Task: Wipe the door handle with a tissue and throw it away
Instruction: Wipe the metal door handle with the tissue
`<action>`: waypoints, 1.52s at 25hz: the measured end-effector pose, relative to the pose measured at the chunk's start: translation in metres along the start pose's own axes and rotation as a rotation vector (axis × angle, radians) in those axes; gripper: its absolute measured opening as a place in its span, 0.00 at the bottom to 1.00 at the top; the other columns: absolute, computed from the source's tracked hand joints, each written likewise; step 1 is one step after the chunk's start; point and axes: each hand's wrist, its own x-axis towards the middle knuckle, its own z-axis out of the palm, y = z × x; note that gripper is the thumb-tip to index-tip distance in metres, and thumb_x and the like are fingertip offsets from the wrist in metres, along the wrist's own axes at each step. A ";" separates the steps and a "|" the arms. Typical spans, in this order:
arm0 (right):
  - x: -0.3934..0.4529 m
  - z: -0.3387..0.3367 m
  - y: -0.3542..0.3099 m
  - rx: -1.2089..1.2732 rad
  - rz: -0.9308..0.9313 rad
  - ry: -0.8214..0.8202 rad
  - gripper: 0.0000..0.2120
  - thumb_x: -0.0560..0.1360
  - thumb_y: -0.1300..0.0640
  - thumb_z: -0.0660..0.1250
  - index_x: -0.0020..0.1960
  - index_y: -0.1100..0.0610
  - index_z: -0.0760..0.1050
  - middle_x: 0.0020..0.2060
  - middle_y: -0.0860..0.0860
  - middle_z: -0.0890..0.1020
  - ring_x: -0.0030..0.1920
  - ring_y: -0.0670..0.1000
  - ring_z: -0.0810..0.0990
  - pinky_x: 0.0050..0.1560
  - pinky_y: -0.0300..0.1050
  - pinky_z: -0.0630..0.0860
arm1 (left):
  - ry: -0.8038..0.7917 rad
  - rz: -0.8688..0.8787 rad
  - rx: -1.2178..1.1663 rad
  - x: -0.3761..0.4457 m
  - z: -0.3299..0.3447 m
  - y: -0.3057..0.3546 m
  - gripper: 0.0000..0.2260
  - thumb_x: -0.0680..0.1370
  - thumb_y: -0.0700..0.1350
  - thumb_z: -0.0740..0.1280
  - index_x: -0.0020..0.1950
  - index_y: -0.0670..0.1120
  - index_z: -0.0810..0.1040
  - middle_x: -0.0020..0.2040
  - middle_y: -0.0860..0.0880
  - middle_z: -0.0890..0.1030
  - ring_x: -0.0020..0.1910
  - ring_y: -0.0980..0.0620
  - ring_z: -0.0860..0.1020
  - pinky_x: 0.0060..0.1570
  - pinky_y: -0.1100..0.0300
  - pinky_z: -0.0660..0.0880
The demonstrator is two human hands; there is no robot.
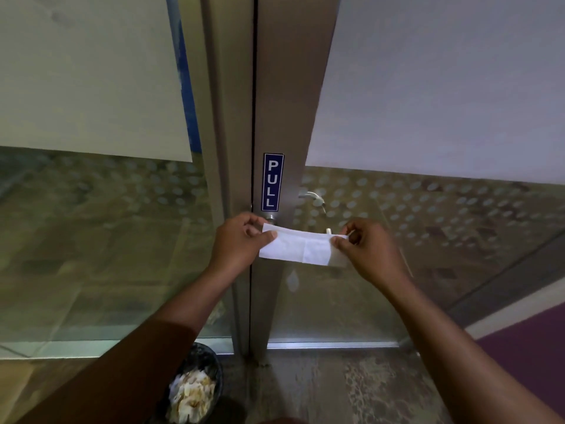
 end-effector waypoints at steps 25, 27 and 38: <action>-0.004 0.103 -0.027 -0.427 -0.755 0.122 0.13 0.76 0.55 0.69 0.60 0.50 0.83 0.38 0.47 0.86 0.40 0.55 0.82 0.46 0.50 0.72 | 0.518 1.139 1.265 0.070 -0.033 0.065 0.44 0.80 0.71 0.62 0.90 0.53 0.50 0.89 0.44 0.53 0.87 0.38 0.38 0.80 0.33 0.33; 0.002 0.094 -0.002 -0.369 -0.826 0.159 0.14 0.77 0.56 0.70 0.61 0.49 0.84 0.45 0.46 0.87 0.42 0.53 0.82 0.52 0.51 0.71 | 0.532 1.172 1.302 0.075 -0.035 0.062 0.47 0.78 0.72 0.63 0.90 0.53 0.48 0.89 0.44 0.51 0.87 0.39 0.39 0.80 0.33 0.32; -0.004 0.106 -0.030 -0.380 -0.678 0.090 0.04 0.76 0.57 0.72 0.49 0.52 0.84 0.35 0.49 0.85 0.36 0.56 0.81 0.45 0.49 0.74 | 0.532 1.210 1.325 0.073 -0.036 0.062 0.47 0.78 0.71 0.63 0.90 0.52 0.48 0.89 0.43 0.56 0.86 0.38 0.58 0.80 0.32 0.41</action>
